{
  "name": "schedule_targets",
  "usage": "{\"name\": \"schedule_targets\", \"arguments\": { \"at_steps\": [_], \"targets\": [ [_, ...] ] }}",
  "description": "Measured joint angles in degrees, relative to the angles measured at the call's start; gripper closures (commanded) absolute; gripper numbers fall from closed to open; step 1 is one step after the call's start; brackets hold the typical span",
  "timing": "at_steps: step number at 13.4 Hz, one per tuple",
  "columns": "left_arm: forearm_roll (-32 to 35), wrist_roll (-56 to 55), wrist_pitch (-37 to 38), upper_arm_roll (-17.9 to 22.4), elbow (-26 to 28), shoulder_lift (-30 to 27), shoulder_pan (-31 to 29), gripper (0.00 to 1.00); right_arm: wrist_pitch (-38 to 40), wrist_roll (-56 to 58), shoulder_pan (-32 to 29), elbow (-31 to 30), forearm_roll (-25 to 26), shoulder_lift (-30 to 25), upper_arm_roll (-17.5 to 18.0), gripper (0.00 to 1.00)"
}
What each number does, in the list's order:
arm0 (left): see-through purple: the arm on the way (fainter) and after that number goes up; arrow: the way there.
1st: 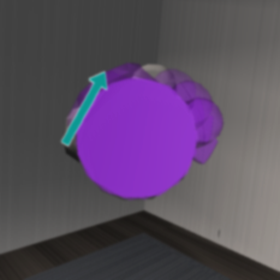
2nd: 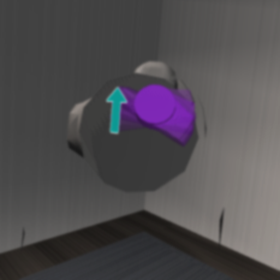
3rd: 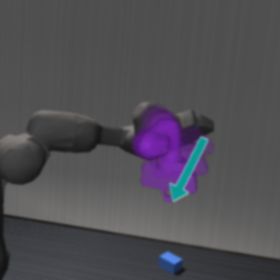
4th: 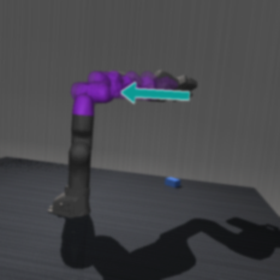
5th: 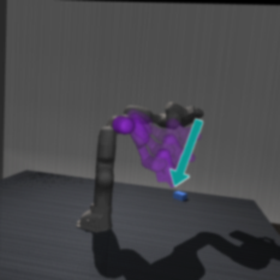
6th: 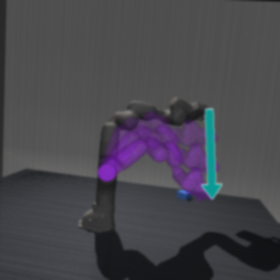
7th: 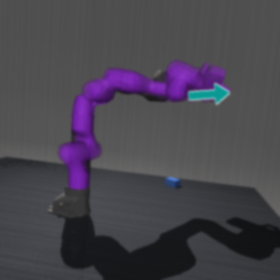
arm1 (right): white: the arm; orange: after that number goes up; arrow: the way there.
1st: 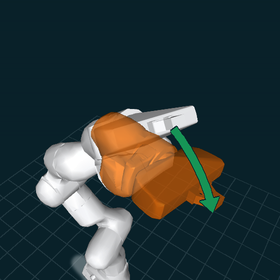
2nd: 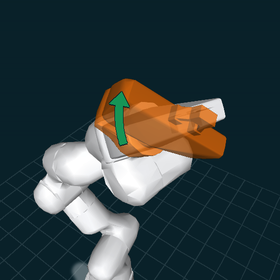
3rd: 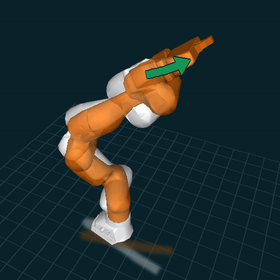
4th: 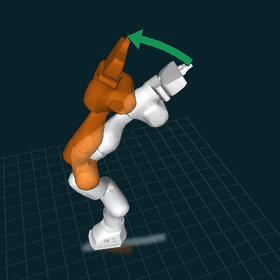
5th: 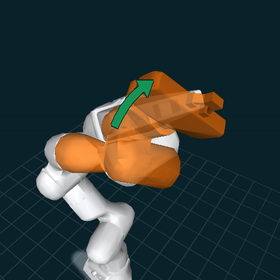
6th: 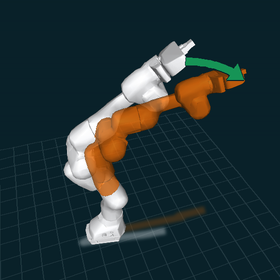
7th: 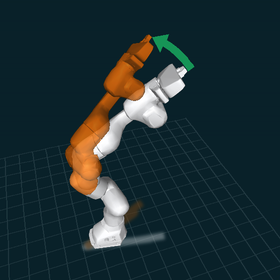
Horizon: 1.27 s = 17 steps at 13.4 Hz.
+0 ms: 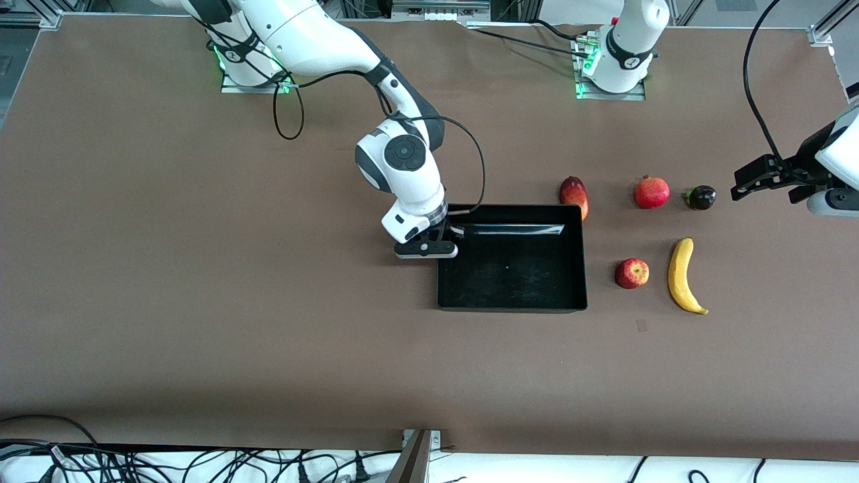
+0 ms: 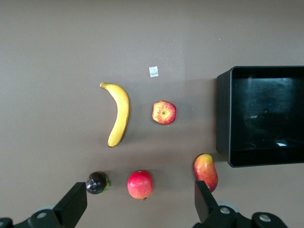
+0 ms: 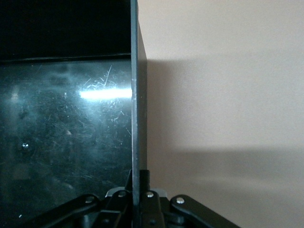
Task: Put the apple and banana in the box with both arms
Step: 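Slide the black box with the right gripper toward the fruit, then release the box with the right gripper while the left gripper reaches the apple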
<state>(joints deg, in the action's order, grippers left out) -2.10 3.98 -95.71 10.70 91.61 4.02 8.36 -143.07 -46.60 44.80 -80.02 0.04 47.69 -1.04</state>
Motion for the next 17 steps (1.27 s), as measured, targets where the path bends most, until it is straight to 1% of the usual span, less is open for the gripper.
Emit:
{"name": "schedule_targets", "arguments": {
  "at_steps": [1, 4, 9, 10, 12, 13, 15, 17],
  "targets": [
    [0.00, 0.00, 0.00, 0.01, 0.00, 0.04, 0.00, 0.00, -0.48, 0.00, 0.23, 0.02, 0.03, 0.33, -0.23, 0.01],
    [0.00, 0.00, 0.02, 0.07, 0.01, 0.08, 0.00, 0.00, -2.25, 0.01, 0.68, 0.27, 0.88, 0.85, -0.31, 0.00],
    [0.00, 0.01, 0.10, 0.12, 0.34, 0.34, 0.00, 0.00, -2.24, 0.09, 0.86, 2.42, 0.97, 0.12, -1.31, 0.00],
    [0.00, 0.01, 0.09, 0.12, 0.49, 0.56, 0.00, 0.00, -0.53, 0.15, 0.44, 2.94, 0.97, -1.01, -1.59, 0.00],
    [0.00, 0.01, -0.18, 0.13, 0.67, 1.51, 0.00, 0.00, 6.44, 2.02, -0.93, 3.72, 0.79, -4.58, -1.74, 0.00],
    [0.00, 0.01, -0.88, 0.14, 0.79, 2.32, 0.00, 0.00, 9.92, 3.63, -1.98, 3.94, -0.32, -7.13, -1.76, 0.00],
    [0.00, 0.01, -3.22, 0.14, 0.96, 4.25, -0.02, 0.00, 16.12, 8.03, -4.05, 4.07, -4.42, -12.62, -1.97, 0.00],
    [0.00, 0.01, -5.78, 0.14, 1.24, 6.42, -0.04, 0.00, 22.59, 13.70, -6.22, 4.00, -5.56, -16.86, -2.92, 0.00]
  ]
}}
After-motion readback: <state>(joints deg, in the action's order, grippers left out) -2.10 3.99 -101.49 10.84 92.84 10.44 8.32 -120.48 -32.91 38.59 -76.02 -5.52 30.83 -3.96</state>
